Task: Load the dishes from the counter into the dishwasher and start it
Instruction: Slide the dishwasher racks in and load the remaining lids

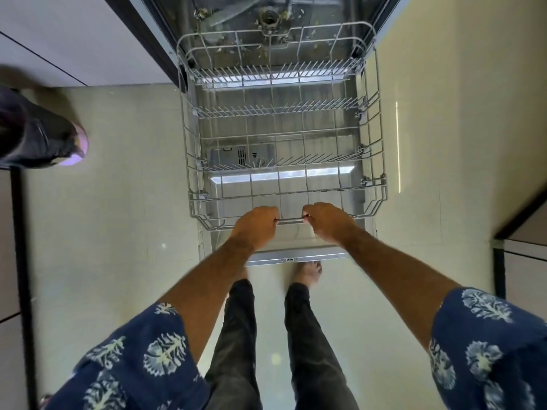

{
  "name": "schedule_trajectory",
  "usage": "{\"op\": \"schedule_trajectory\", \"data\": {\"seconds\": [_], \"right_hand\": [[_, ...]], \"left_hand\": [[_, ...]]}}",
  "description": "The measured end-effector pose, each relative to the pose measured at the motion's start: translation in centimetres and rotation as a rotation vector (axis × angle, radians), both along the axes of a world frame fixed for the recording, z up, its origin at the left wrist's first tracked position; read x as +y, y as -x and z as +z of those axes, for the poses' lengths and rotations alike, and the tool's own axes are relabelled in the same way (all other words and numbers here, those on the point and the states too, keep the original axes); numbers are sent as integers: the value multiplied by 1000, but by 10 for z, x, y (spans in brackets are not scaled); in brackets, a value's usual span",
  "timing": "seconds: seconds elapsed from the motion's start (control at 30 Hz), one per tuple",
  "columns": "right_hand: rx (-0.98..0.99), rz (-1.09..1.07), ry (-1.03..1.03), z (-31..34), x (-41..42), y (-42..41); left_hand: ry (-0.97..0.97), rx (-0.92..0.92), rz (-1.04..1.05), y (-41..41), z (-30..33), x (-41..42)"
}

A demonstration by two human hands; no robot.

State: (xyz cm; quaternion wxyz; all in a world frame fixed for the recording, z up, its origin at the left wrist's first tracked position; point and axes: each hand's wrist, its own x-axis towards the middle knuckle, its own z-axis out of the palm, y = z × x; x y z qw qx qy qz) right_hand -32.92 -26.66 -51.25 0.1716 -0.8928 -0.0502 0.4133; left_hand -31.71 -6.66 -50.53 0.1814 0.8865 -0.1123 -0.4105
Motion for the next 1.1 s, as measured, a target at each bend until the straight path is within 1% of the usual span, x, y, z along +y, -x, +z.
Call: {"op": "schedule_trajectory", "data": {"seconds": [0.07, 0.13, 0.23, 0.33, 0.5, 0.57, 0.7, 0.77, 0.93, 1.1], "right_hand": [[25, -3, -10, 5, -1, -2], [8, -13, -18, 13, -2, -4], [-154, 78, 59, 35, -2, -6], [-297, 163, 140, 71, 3, -12], [-449, 204, 159, 167, 12, -20], [-475, 212, 138, 210, 17, -22], [-516, 252, 134, 282, 29, -29], [-527, 261, 117, 314, 38, -37], [-636, 298, 104, 382, 79, -72], [-752, 295, 74, 433, 147, -114]], "left_hand": [[15, 3, -32, 2, 3, 3], [-8, -83, -129, 5, 6, 8], [-160, -280, -311, 10, 23, 16], [-250, -414, -348, 8, 58, 22], [-267, -538, -247, 1, 160, 31], [-271, -558, -202, -1, 209, 37], [-295, -599, -136, 2, 282, 61], [-305, -600, -128, 1, 311, 73], [-321, -664, -82, -10, 371, 119], [-285, -773, 2, -48, 423, 197]]}}
